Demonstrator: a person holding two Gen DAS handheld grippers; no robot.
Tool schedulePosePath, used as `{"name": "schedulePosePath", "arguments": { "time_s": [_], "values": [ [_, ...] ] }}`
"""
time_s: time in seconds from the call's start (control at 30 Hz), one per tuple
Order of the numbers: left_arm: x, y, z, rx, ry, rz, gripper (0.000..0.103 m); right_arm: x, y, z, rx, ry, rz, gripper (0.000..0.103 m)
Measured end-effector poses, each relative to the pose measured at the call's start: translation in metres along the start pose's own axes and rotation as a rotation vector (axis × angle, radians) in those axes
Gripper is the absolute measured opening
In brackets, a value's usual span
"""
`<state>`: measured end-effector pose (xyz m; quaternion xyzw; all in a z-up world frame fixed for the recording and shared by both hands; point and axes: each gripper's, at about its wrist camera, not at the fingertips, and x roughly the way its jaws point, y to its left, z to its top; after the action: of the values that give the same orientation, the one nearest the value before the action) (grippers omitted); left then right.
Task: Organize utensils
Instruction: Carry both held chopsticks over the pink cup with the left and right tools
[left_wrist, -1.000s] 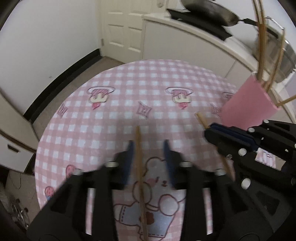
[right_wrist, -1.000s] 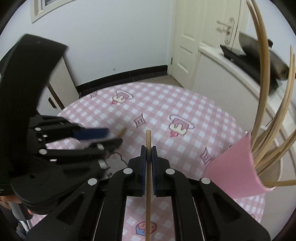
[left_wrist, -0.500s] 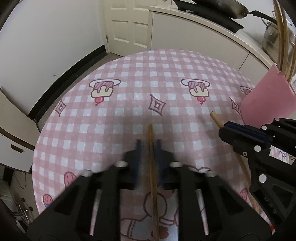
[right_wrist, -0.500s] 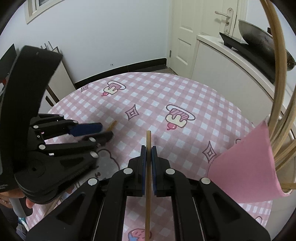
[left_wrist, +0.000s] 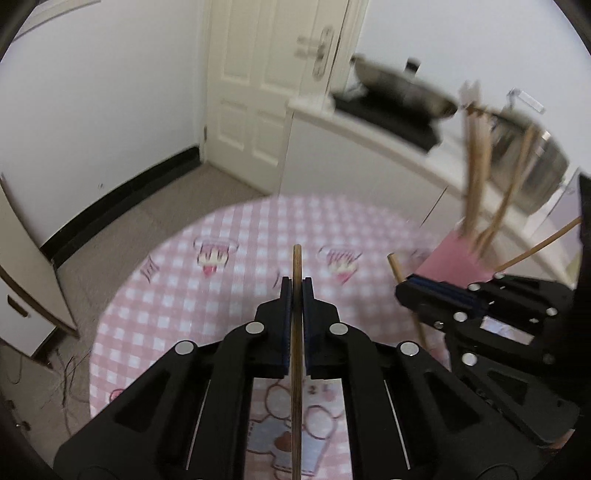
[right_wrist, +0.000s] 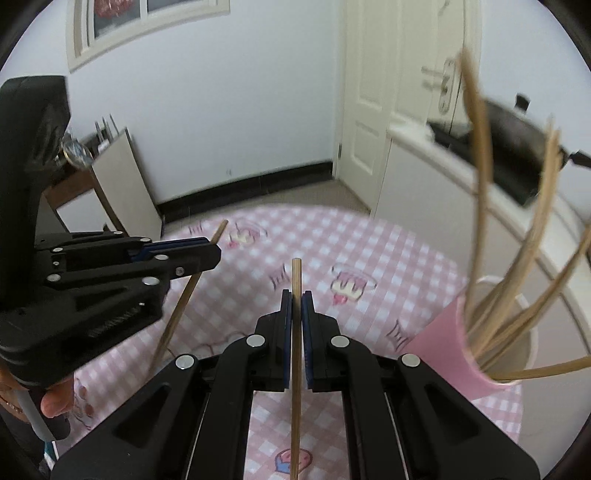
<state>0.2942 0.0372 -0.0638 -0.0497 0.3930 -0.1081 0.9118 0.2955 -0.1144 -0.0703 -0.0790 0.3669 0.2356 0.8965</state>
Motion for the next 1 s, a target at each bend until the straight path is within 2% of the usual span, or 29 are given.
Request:
{"name": "schedulePosePath", "arguments": {
  "time_s": [0.1, 0.27, 0.5, 0.6, 0.83, 1.0],
  "values": [
    [-0.031, -0.007, 0.005, 0.002, -0.072, -0.016, 0.005, -0.026, 0.003, 0.005, -0.013, -0.055, -0.011, 0.004],
    [-0.064, -0.021, 0.006, 0.010, -0.148, -0.046, 0.005, -0.064, 0.007, 0.010, -0.029, -0.127, -0.024, 0.004],
    [-0.103, -0.043, 0.007, -0.004, -0.294, -0.105, 0.005, -0.102, 0.008, 0.010, -0.056, -0.192, -0.061, 0.004],
    [-0.113, -0.053, 0.012, -0.005, -0.348, -0.116, 0.005, -0.118, 0.003, 0.010, -0.055, -0.234, -0.085, 0.004],
    [-0.112, -0.073, 0.028, -0.019, -0.383, -0.155, 0.005, -0.151, -0.015, 0.017, -0.036, -0.384, -0.165, 0.004],
    [-0.117, -0.089, 0.041, -0.022, -0.429, -0.167, 0.005, -0.160, -0.042, 0.023, 0.022, -0.485, -0.204, 0.004]
  ]
}}
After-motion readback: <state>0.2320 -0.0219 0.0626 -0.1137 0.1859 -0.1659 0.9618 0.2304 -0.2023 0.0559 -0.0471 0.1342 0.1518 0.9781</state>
